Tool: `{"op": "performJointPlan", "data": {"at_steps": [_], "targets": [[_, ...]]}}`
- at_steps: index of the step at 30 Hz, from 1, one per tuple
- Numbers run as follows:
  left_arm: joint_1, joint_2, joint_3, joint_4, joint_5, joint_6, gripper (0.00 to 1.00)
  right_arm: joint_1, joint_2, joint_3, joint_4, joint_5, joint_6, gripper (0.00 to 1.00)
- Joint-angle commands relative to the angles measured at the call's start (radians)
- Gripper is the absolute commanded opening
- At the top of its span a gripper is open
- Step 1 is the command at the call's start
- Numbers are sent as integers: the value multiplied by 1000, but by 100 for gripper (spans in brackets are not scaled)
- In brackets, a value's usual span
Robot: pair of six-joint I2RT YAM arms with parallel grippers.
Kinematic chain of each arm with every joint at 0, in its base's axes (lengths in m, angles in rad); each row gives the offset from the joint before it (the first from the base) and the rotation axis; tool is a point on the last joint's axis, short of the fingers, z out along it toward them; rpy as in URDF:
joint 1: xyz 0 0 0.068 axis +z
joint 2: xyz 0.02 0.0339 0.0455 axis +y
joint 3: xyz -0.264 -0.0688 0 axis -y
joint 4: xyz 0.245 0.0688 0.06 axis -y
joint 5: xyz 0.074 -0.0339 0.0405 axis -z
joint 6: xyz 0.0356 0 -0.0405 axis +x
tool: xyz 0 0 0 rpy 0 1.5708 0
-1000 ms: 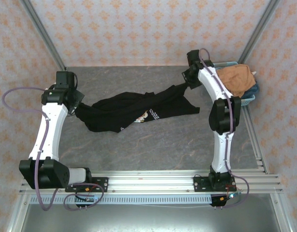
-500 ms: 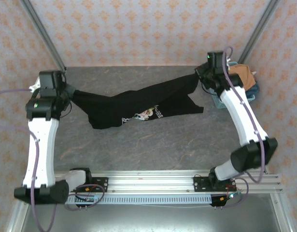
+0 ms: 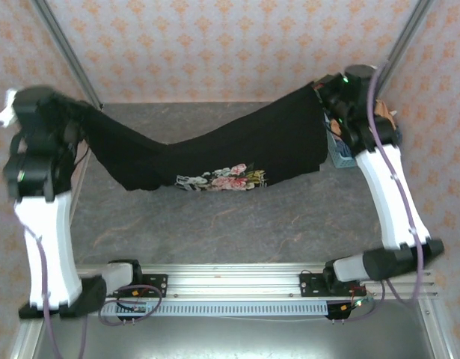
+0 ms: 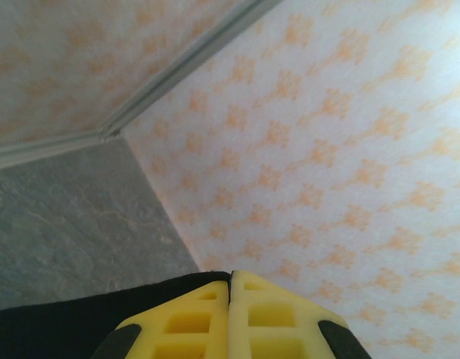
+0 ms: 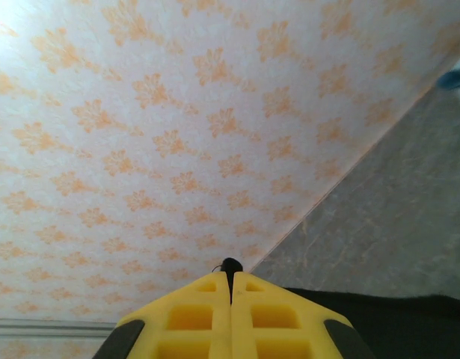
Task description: Fold and stack the t-shirts
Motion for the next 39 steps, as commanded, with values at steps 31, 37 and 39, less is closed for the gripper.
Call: {"op": "performJointPlan", "data": {"at_steps": [31,37,39], "targets": [[-85,-119,-399,63,101,163,0,-151,293,192,-113,-182,-53,0],[-92,-321,-989,-11,180,1,0,-118,44,-463,-149,42,-7,0],[-107,-344,-1130,1,237,-52,0,-106,-14,-606,-170,68,18,0]]}}
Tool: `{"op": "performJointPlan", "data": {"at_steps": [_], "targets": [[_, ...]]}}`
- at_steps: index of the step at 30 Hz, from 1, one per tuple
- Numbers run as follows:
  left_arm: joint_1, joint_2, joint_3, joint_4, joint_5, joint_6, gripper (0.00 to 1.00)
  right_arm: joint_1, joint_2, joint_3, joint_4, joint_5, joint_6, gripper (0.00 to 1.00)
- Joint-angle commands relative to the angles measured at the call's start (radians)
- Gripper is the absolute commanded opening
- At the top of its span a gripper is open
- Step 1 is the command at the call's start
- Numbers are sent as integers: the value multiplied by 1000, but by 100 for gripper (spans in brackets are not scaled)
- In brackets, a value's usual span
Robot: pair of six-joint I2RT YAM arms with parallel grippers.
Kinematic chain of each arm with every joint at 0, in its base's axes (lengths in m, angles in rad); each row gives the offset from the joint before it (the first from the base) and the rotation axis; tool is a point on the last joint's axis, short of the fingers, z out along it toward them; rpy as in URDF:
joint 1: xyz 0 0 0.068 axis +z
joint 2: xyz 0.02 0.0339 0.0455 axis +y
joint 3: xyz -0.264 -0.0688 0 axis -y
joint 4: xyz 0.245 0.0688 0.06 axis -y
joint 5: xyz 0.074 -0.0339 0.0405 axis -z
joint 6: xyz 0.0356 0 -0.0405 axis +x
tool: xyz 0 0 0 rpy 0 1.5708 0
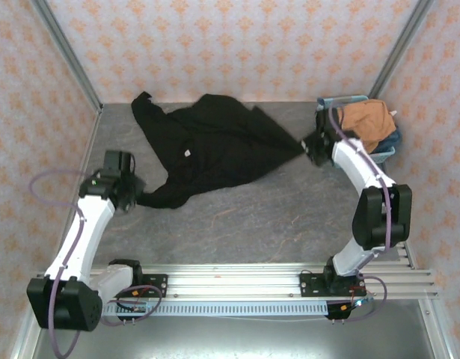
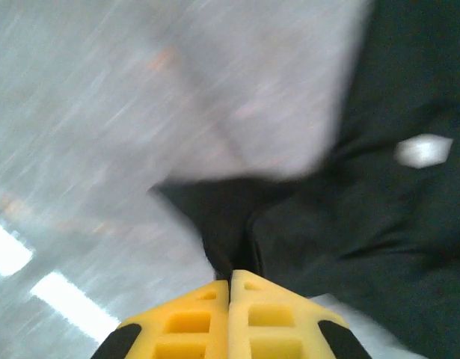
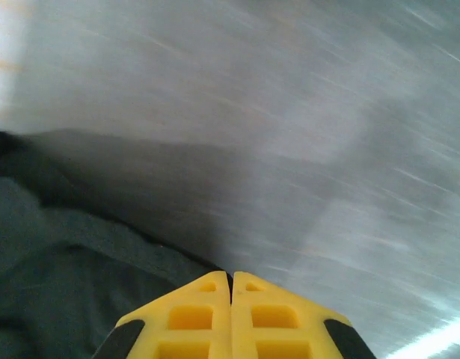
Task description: Fold and stack the t-shirts
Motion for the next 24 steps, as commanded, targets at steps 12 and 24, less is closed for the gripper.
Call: {"op": "performJointPlan", "data": {"at_steps": [12,24], "targets": [[-37,-134,-227,-4,107,-204,0,91,-368,-329,-252,318,77,0],[-53,-183,-235,-142,39,-227,0,63,-303,-423,-237,321,85,0]]}}
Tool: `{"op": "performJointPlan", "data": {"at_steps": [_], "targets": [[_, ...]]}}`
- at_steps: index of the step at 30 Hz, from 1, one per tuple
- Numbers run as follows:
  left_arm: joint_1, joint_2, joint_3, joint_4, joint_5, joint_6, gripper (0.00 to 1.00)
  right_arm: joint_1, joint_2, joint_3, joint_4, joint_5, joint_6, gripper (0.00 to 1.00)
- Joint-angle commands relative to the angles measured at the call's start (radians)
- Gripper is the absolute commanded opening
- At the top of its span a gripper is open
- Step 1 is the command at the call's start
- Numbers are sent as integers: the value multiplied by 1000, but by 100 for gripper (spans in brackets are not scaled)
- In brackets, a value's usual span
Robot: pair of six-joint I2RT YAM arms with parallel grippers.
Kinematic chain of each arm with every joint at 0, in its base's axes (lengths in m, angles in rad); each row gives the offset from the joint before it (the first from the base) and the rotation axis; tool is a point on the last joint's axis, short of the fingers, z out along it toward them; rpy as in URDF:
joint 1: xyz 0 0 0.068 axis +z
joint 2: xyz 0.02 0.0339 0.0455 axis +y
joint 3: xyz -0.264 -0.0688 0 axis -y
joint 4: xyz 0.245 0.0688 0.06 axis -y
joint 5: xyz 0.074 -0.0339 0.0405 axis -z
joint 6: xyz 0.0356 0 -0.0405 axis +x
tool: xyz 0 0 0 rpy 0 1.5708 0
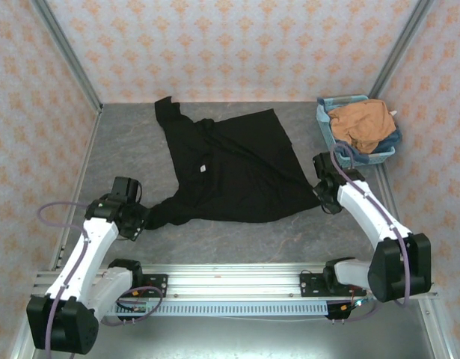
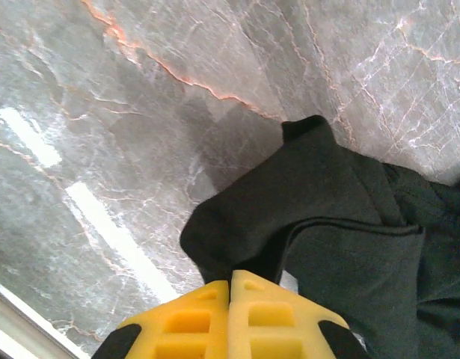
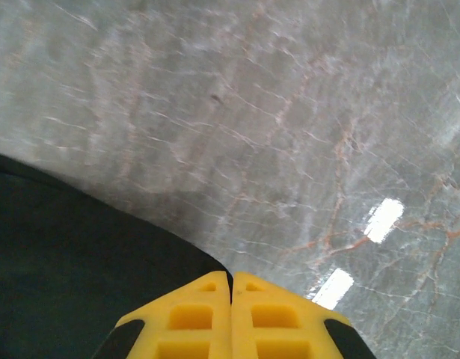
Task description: Fold and stack the t-shirts
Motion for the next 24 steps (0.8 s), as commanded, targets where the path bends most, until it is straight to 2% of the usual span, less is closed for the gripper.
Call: {"op": "performJointPlan", "data": {"at_steps": [1,3,4,6,8,11,13,16,20,24], "targets": [[-5,-31,-50,-37,0,-35,1,-11,70,-41,-13,-17,28,0],[-9,-17,-20,-54,4,-20,21,-17,100,-26,-38,-30,32,0],[-22,-12,23,-74,-24,-5,30,-16,103,-14,-52,-21,33,5],[-66,11,155,-126,-138,27,52,-17,84,11,-84,17,40,27],[-86,75,268,-119,-174,79,63,-17,55,39,-92,41,28,44],[-139,252,425,-58,-165,184,64,-8,31,90,-19,-5,-60,52],[-200,391,524,29,-124,288,61,7,35,113,80,-100,-149,55],[-307,650,725,69,-135,447,60,32,84,156,211,-231,-264,61],[-386,1008,1047,14,-164,573,62,34,211,253,249,-388,-348,68],[-393,1287,1345,-58,-219,626,65,33,330,329,212,-453,-371,69]]}}
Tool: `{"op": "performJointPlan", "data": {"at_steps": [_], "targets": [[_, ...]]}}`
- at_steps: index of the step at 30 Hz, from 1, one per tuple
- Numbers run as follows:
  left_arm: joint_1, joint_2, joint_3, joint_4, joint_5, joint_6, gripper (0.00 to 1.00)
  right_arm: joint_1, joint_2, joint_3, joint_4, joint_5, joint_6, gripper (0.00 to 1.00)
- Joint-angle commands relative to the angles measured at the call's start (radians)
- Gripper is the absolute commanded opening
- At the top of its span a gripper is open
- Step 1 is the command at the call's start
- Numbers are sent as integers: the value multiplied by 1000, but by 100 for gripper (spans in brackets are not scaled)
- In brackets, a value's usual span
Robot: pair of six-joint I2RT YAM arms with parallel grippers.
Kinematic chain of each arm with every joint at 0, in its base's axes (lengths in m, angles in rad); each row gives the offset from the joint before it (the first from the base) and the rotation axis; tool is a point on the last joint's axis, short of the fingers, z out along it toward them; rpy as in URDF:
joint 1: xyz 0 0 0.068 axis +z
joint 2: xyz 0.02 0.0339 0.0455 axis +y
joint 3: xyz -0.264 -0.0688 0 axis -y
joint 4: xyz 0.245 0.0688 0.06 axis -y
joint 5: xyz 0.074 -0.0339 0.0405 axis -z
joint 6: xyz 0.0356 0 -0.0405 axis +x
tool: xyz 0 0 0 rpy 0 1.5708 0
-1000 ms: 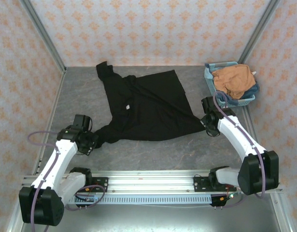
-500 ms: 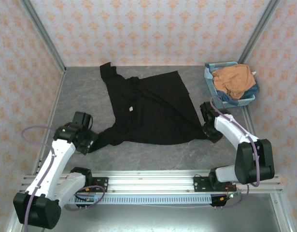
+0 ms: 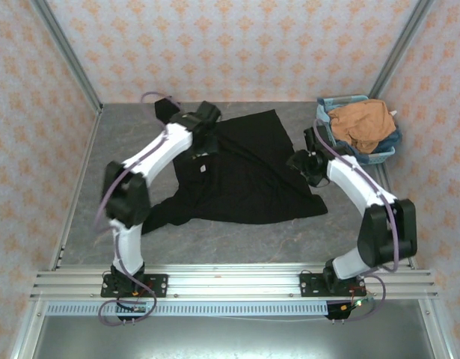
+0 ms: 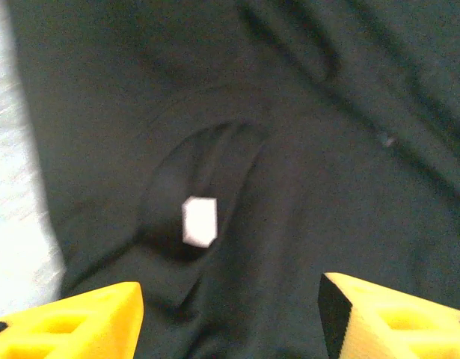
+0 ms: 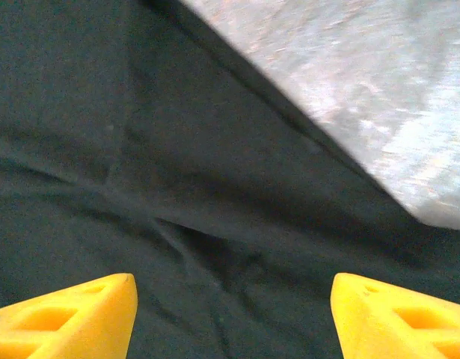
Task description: Fold and stack the t-shirts
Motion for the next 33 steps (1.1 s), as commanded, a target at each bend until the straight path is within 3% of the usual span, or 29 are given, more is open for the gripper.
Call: {"op": "performJointPlan", "data": {"at_steps": [1,6,12,14,18,20,24,31,33], "targets": [[8,151,211,-119,-107,106,65,0,81,56,-19,-86,-63,69],[13,425,553,-315,-233,96,64,0,168,86,-21,-47,-49,68],[43,452,492,-250,-221,84,54,-2,281,185,-54,10,-56,66],[54,461,484,-248,-220,81,43,-2,326,227,-68,32,-51,65],[76,446,449,-237,-239,82,7,-2,417,305,-70,34,-30,61],[90,405,406,-212,-258,84,0,-2,477,354,-79,33,-18,58],[134,303,316,-162,-263,76,0,-3,587,453,-141,62,-1,42],[275,159,194,-107,-206,66,0,-16,692,593,-261,186,40,0],[318,132,173,-97,-196,71,0,-22,719,635,-284,203,43,0]]}}
